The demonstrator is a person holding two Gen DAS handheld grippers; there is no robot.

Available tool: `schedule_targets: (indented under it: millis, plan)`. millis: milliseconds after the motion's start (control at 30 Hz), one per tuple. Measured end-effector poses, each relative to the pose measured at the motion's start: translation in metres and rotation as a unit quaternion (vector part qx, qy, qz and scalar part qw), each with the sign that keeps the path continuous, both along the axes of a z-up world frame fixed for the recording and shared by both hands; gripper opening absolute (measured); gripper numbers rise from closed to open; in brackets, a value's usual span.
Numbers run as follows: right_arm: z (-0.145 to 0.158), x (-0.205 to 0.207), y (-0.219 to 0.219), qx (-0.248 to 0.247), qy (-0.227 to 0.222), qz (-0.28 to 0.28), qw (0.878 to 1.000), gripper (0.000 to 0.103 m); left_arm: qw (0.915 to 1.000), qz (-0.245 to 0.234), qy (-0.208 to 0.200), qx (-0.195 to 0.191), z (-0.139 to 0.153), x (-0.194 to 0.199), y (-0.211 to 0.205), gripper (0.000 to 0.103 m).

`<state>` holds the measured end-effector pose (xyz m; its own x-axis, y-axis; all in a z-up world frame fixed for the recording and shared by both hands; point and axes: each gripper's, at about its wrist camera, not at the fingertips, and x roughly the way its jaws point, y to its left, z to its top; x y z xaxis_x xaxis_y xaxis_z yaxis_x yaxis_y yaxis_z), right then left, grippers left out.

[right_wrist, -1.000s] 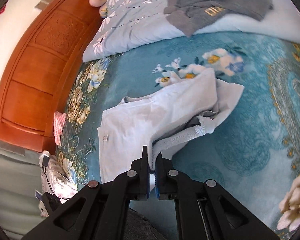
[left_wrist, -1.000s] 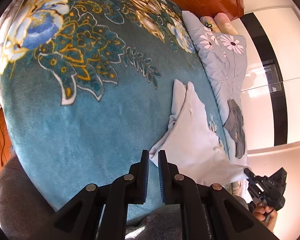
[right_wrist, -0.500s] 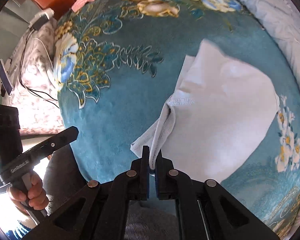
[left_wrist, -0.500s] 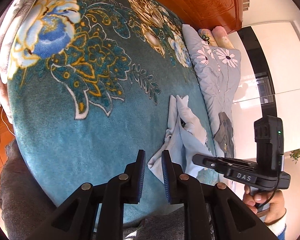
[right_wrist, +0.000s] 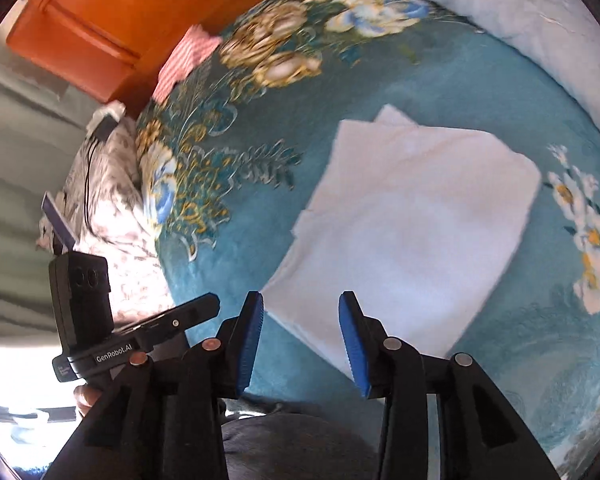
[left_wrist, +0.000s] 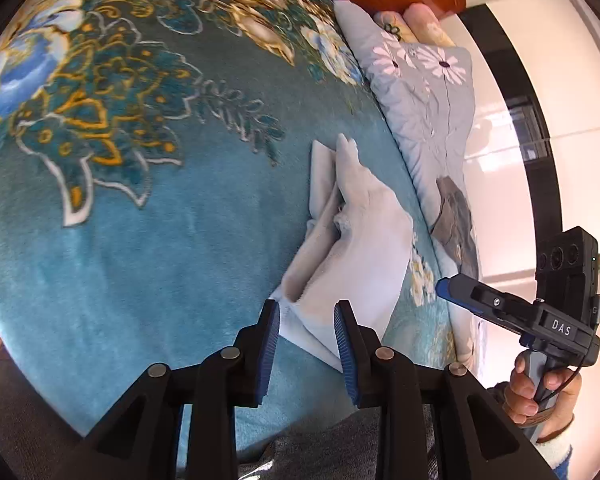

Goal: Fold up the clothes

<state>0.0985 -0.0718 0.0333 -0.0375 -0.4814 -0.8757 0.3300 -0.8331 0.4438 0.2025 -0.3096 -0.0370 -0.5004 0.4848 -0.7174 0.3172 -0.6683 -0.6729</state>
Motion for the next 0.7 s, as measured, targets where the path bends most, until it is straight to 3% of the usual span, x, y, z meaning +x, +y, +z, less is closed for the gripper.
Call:
schedule_targets:
  millis: [167,333,433,500,533,700]
  plan:
    - [-0.034,0.010,0.078,-0.027,-0.035,-0.106,0.993,0.041,0.9981,-0.025,-0.012,-0.056,-0.005,-0.030,0.025,0.032]
    - [-0.077,0.035,0.120,-0.056,-0.078,-0.164,0.982,0.041,0.9960,-0.044,-0.050,-0.060,-0.028,-0.038,0.027,0.033]
    - [-0.097,0.047,0.135,-0.071,-0.096,-0.187,0.975,0.041,0.9978,-0.041,-0.033,-0.042,-0.025,-0.032,0.028,0.031]
    - [-0.104,0.052,0.138,-0.084,-0.103,-0.194,0.972,0.041,0.9984,-0.039,-0.021,-0.036,-0.022,-0.028,0.028,0.022]
    - [-0.107,0.053,0.138,-0.092,-0.106,-0.196,0.971,0.041,0.9982,-0.039,-0.015,-0.042,-0.019,-0.027,0.029,0.008]
    - [-0.114,0.056,0.137,-0.126,-0.102,-0.205,0.965,0.041,0.9981,-0.047,0.003,-0.041,-0.007,-0.014,0.032,0.005]
